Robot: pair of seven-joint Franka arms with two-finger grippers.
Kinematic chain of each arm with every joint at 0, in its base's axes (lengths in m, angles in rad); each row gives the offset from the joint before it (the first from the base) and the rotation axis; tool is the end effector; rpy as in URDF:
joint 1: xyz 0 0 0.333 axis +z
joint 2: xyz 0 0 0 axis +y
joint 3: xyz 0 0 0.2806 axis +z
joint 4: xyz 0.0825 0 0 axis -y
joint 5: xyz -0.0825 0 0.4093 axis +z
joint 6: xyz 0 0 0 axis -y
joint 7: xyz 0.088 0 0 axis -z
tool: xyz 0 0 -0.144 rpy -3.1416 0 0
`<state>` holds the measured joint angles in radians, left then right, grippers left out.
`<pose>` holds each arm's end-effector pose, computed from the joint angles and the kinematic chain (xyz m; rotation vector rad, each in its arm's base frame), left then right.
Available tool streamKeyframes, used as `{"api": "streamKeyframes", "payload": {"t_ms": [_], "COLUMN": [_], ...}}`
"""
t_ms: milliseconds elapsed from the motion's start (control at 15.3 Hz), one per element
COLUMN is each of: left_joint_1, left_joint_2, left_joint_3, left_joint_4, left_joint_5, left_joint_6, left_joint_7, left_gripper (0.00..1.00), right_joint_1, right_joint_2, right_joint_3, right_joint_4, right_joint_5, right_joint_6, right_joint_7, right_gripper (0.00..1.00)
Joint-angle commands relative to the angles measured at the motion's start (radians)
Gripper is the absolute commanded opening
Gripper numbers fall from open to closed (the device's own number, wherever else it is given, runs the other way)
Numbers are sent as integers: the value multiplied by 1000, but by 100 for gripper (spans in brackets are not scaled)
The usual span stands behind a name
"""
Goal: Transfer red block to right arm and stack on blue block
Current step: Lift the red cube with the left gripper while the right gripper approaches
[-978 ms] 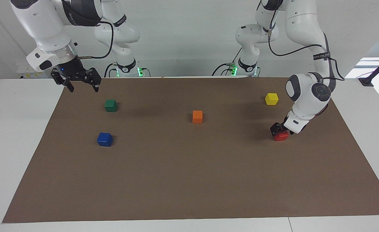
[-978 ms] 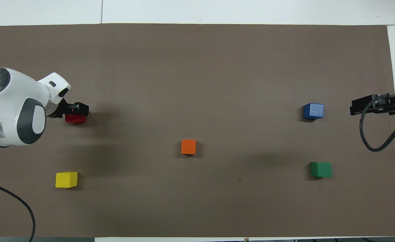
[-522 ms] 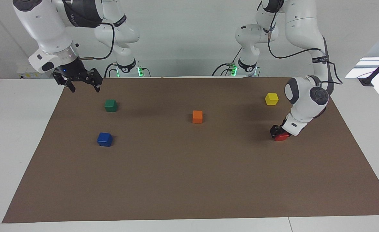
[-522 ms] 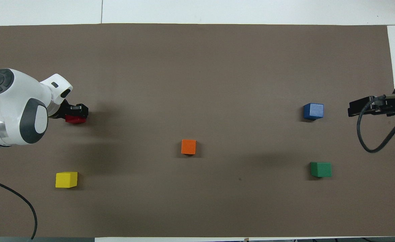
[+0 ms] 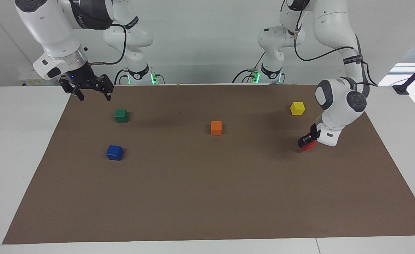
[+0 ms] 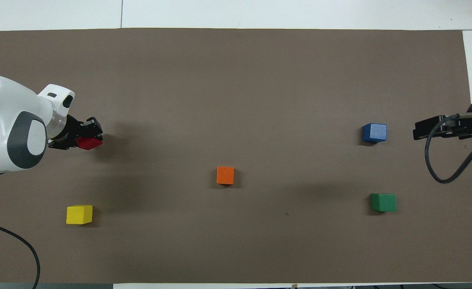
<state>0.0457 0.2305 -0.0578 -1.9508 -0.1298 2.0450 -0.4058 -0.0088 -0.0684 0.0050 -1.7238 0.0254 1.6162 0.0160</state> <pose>0.5950 -0.0186 0.2666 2.9579 0.6950 -0.2422 0.5602 0.0015 0.5189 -3.1161 0.0334 0.0613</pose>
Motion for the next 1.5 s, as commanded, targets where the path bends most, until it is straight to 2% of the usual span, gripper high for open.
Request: {"api": "streamKeyframes", "payload": {"t_ms": [0, 196, 391, 652, 848, 978, 1174, 1304, 1435], "left_joint_1": [5, 8, -3, -18, -15, -18, -35, -75, -121], "left_joint_2": [-46, -51, -59, -75, -143, -177, -198, -207, -209], "left_joint_3": [3, 4, 1, -24, -20, -20, -24, -24, -24], "left_joint_4": [85, 133, 127, 93, -41, -117, -160, -178, -181], "left_joint_5": [-149, -385, -597, -729, -960, -1040, -1141, -1252, -1319], "left_joint_6": [-165, -242, -240, -281, -273, -258, -250, -211, -181], "left_joint_7": [-237, -444, -572, -705, -714, -712, -709, -709, -709], "left_gripper": [0, 0, 0, 0, 0, 0, 0, 0, 0], "right_joint_1": [-13, -51, -100, -152, -187, -189, -175, -157, -139], "right_joint_2": [-24, -18, -16, -4, 57, 94, 168, 280, 353], "right_joint_3": [7, 3, 3, 3, 3, 3, 4, 4, 7], "right_joint_4": [-20, -22, -46, -193, -250, -290, -355, -350, -343], "right_joint_5": [47, 241, 494, 876, 1089, 1230, 1388, 1473, 1545], "right_joint_6": [8, 1, -15, -53, -151, -225, -313, -412, -491], "right_joint_7": [-21, -135, -272, -483, -620, -689, -858, -974, -996], "right_gripper": [100, 100, 100, 100, 100, 100, 100, 100, 100]}}
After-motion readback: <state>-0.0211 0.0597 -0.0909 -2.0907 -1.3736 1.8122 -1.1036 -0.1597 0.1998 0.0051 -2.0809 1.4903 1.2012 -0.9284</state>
